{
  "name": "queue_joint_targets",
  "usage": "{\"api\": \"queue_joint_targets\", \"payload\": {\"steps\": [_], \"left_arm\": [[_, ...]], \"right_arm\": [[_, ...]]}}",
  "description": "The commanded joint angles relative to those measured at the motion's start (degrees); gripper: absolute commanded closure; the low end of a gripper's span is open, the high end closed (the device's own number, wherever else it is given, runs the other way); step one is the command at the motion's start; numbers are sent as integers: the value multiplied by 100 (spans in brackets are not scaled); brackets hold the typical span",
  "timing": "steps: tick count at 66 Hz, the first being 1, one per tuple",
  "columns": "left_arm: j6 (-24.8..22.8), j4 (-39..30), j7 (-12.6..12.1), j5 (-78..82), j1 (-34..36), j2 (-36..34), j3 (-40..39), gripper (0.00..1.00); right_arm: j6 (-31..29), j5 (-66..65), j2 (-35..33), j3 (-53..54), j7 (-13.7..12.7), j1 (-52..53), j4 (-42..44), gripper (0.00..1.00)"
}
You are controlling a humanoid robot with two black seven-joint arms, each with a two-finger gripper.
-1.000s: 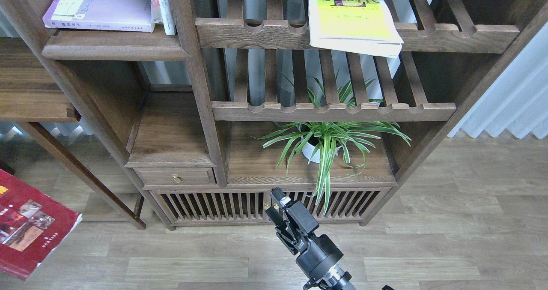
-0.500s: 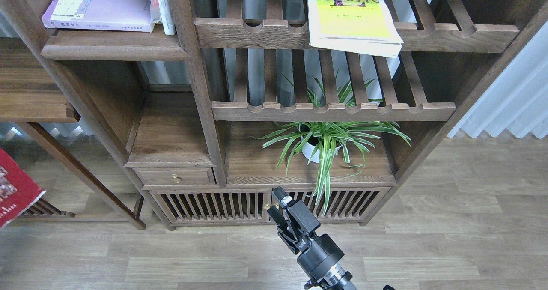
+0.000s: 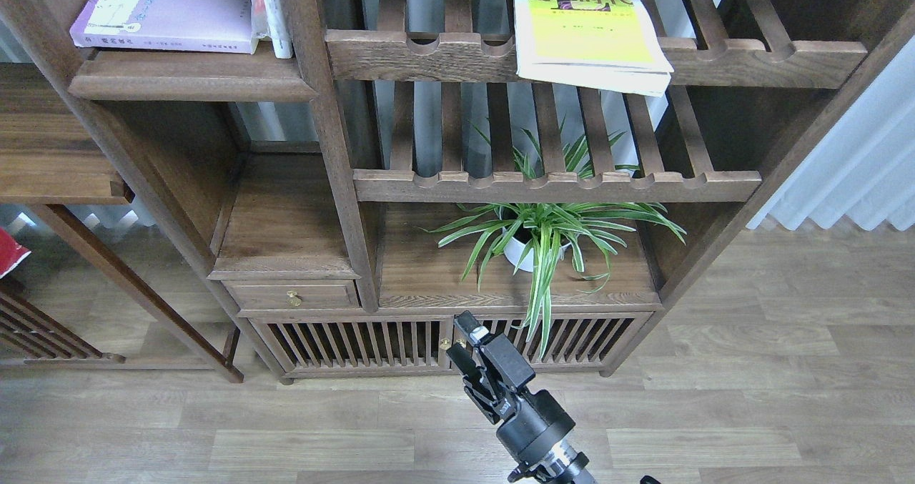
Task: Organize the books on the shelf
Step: 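Raise the red book with the left gripper toward the upper shelf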
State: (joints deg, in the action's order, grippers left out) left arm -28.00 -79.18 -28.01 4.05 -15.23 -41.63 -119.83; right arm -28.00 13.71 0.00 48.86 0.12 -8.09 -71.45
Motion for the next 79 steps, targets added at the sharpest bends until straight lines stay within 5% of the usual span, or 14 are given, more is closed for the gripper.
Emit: {"api": "queue_joint_targets", "payload": {"steps": [1,47,79], "left_arm": [[0,8,1,0,231,-275,-23,99],[0,8,1,79,1610,-1312,443,99],[0,8,1,70,3887,-1927,2323,99]], "right_arm": [[0,0,0,0,-3,0,0,1],[0,0,0,9,6,0,0,1],[0,0,0,27,6,0,0,1]]}}
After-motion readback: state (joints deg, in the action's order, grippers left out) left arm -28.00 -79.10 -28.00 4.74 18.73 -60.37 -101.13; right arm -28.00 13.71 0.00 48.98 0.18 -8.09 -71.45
